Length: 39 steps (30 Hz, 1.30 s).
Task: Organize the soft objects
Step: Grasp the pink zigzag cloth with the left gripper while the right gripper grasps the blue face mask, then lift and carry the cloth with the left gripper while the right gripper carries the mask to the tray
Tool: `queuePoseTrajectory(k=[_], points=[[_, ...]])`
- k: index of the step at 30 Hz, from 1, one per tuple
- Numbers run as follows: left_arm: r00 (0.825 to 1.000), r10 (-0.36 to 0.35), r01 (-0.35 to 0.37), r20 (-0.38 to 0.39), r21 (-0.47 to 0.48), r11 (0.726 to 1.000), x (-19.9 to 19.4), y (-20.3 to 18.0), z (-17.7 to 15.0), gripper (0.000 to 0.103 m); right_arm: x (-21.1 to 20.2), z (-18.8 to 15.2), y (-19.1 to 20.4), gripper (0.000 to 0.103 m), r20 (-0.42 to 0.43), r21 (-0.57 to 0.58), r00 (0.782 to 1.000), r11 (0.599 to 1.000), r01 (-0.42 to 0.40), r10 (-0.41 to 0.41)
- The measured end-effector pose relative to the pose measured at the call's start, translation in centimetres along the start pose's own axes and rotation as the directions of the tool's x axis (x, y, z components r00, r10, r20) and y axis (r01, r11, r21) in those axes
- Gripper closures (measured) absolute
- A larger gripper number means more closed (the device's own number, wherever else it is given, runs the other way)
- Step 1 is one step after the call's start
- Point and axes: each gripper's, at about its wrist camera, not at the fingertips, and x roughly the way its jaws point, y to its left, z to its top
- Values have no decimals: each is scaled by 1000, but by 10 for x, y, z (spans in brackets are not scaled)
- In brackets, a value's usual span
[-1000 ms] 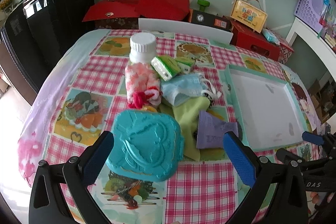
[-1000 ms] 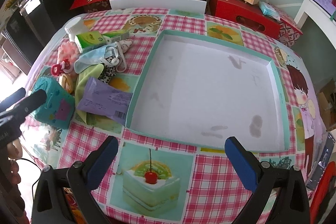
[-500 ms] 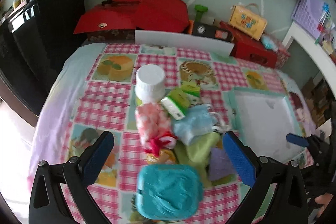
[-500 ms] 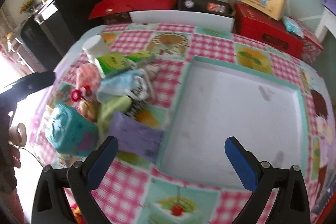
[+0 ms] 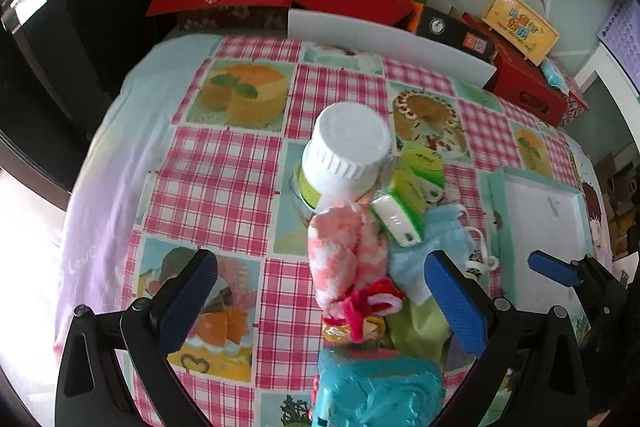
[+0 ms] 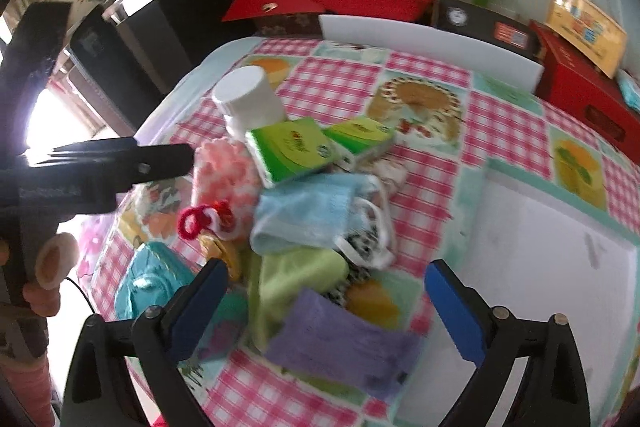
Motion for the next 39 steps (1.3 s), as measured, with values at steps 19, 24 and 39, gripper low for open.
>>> queuePoseTrajectory(k=[19, 24, 39], points=[[985, -88, 84, -151, -27, 996, 59, 5, 1, 45, 62, 19, 1, 35, -115, -26, 993, 999, -24, 21], [980, -130, 125, -148, -40, 991, 60, 1, 2, 68, 55, 16, -4, 47, -100, -20, 994, 999, -45, 43], [982, -179, 176, -51, -71, 982, 31, 5, -2, 91, 37, 6, -5, 69, -72, -14, 992, 995, -101, 100]])
